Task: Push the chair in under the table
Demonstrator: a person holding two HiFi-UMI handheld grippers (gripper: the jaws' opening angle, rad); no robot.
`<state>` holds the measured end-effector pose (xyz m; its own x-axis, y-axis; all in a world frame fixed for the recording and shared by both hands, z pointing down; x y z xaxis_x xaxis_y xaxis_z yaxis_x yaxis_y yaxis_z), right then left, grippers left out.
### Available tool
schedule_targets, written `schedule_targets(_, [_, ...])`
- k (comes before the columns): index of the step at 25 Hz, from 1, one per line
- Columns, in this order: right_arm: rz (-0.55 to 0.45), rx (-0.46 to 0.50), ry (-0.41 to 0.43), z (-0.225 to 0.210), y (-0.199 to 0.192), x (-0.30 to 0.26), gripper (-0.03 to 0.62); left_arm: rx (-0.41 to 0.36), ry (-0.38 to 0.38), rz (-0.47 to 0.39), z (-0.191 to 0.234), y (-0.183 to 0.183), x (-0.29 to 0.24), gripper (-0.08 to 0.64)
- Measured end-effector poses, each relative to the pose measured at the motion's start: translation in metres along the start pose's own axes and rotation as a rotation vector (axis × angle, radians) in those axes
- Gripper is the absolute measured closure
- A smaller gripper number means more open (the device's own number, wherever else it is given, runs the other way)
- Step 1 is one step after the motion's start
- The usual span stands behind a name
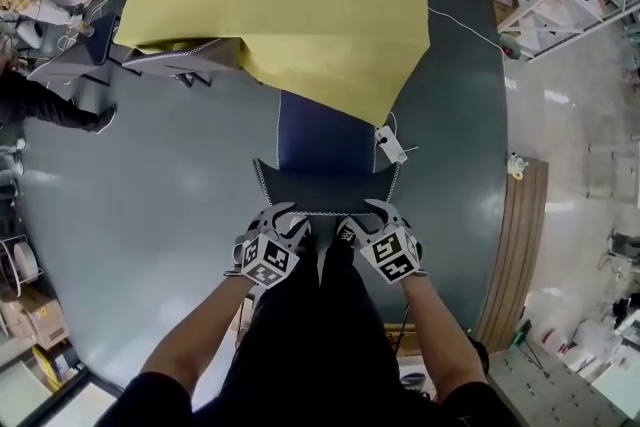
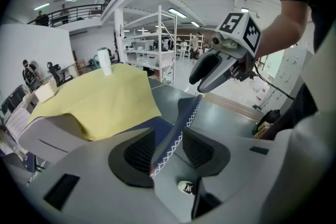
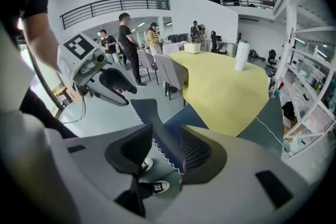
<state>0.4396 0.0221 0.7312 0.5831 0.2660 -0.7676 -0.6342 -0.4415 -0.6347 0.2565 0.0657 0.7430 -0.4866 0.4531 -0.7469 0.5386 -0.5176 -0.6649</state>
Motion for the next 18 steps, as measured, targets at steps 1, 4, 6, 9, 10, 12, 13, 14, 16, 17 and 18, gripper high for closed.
schedule_targets(1, [0.021,0.018,0.003,0.0,-0.002,-0.004,0.423,-0.013,-0.003,0.019,0.0,-0.004,-0.003,0.409])
schedule_targets(4, [0.091,0.082,0.016,0.0,-0.012,-0.017,0.416,-0.041,-0.005,0.073,0.0,-0.017,-0.011,0.384])
schedule_targets(6, [0.137,0.125,0.022,0.0,-0.019,-0.023,0.408,-0.058,0.001,0.104,0.001,-0.024,-0.016,0.373])
schedule_targets(9, [0.208,0.195,0.032,0.001,-0.028,-0.032,0.399,-0.074,0.008,0.139,0.003,-0.03,-0.022,0.364])
schedule_targets(10, [0.231,0.218,0.034,0.002,-0.031,-0.036,0.397,-0.081,0.006,0.149,0.004,-0.031,-0.023,0.362])
schedule_targets(12, [0.273,0.251,0.038,0.002,-0.037,-0.044,0.394,-0.091,-0.002,0.166,0.004,-0.033,-0.028,0.359])
schedule_targets(13, [0.291,0.258,0.04,0.002,-0.04,-0.048,0.394,-0.092,-0.008,0.171,0.004,-0.034,-0.03,0.359])
schedule_targets(14, [0.304,0.259,0.043,0.003,-0.043,-0.051,0.394,-0.088,-0.011,0.173,0.003,-0.035,-0.032,0.359])
schedule_targets(16, [0.318,0.265,0.039,0.004,-0.047,-0.057,0.394,-0.08,-0.004,0.175,0.004,-0.037,-0.035,0.36])
schedule_targets(17, [0.324,0.275,0.027,0.004,-0.048,-0.059,0.394,-0.08,0.003,0.177,0.004,-0.038,-0.037,0.36])
schedule_targets(18, [0.33,0.287,0.013,0.003,-0.049,-0.061,0.394,-0.082,0.011,0.181,0.005,-0.038,-0.038,0.36])
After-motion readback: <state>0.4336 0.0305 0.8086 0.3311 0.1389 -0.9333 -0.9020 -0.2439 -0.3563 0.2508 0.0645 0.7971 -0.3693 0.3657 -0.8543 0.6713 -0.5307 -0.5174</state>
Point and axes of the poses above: the fingertips, and each gripper's own axes: x backward along the fingers, z to its left, y out of its top, the point moved 7 cm from there along x, backward along the fingers
